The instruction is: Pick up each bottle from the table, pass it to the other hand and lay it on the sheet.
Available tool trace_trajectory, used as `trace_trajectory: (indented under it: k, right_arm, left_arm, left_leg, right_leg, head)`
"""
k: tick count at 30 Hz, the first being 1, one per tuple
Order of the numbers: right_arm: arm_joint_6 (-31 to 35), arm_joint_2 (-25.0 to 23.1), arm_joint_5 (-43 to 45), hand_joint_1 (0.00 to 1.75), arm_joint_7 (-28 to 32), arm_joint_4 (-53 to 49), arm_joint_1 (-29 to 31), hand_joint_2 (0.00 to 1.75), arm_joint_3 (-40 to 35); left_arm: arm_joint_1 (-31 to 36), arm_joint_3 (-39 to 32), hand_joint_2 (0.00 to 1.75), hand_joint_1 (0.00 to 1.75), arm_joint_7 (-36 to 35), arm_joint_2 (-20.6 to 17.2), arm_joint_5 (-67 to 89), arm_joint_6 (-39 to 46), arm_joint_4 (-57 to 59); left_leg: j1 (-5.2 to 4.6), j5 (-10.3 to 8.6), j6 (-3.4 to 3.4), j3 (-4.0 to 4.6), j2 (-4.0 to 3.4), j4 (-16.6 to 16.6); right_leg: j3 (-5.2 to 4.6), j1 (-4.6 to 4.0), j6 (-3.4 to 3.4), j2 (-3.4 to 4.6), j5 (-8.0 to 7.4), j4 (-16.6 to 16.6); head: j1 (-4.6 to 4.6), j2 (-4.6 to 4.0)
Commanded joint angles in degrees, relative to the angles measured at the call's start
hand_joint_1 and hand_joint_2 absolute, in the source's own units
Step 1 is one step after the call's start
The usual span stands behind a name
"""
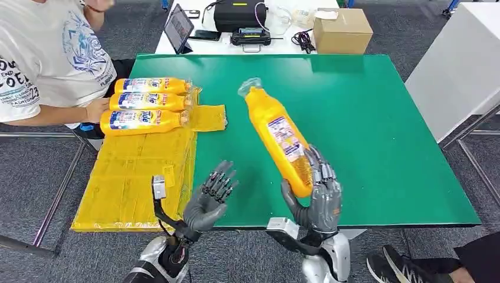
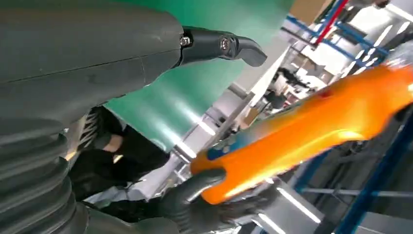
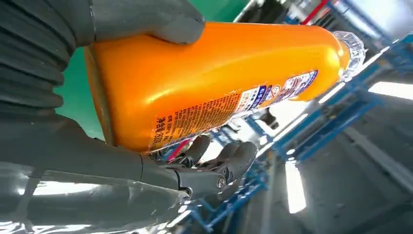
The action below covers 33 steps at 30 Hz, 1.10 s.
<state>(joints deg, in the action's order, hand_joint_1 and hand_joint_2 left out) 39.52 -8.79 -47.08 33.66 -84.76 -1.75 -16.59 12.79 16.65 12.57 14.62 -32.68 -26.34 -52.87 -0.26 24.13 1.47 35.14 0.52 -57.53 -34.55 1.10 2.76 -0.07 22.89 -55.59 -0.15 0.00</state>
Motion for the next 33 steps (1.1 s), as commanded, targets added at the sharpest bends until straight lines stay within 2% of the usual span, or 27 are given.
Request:
trace_trajectory:
  k: [1, 7, 17, 25, 33]
  right_arm:
    - [0.48, 0.21, -2.87, 1.75, -0.48, 4.02, 4.46, 1.75, -5.93]
    - [0.1, 1.02, -1.5, 1.75, -1.61, 6.2, 8.32, 1.75, -14.84]
    - [0.26, 1.45, -1.43, 1.75, -1.95, 6.23, 8.39, 1.75, -15.4]
    - [-1.25, 1.74, -0.6, 1.75, -2.66, 8.23, 9.97, 1.75, -21.06]
    - [-3.6, 2.39, -0.16, 1.75, -3.44, 8.79, 10.18, 1.75, -21.76]
  left_arm:
    - [5.48, 3.23, 1.75, 0.0, -0.13, 0.68, 0.33, 1.96, 9.94]
    - [8.02, 2.29, 1.75, 0.0, 0.27, 2.03, -0.35, 4.42, 12.88]
    - [8.14, 1.97, 1.75, 0.0, 0.19, 2.07, -0.7, 4.38, 13.08]
    - [9.24, -3.78, 1.75, 0.0, 0.53, 2.96, -6.85, 4.23, 12.55]
    - [8.15, -7.36, 1.75, 0.0, 0.85, 3.06, -10.45, 3.09, 9.61]
  left_leg:
    - [0.07, 0.12, -0.09, -0.26, -0.12, -0.01]
    - [0.06, 0.11, -0.08, -0.23, -0.2, -0.02]
    - [0.06, 0.1, -0.07, -0.25, -0.09, 0.01]
    - [0.08, 0.1, -0.11, -0.27, -0.13, 0.01]
    - [0.09, 0.12, -0.09, -0.3, -0.13, 0.01]
  right_leg:
    - [0.25, -0.08, -0.11, 0.08, 0.07, 0.03]
    - [0.2, -0.07, -0.11, 0.17, 0.04, 0.02]
    - [0.25, -0.07, -0.1, 0.06, 0.06, 0.05]
    - [0.27, -0.09, -0.13, 0.09, 0.05, 0.04]
    - [0.3, -0.1, -0.11, 0.09, 0.07, 0.06]
  head:
    - [0.02, 0.0]
    - [0.02, 0.0]
    - [0.02, 0.0]
    - [0.04, 0.0]
    - [0.02, 0.0]
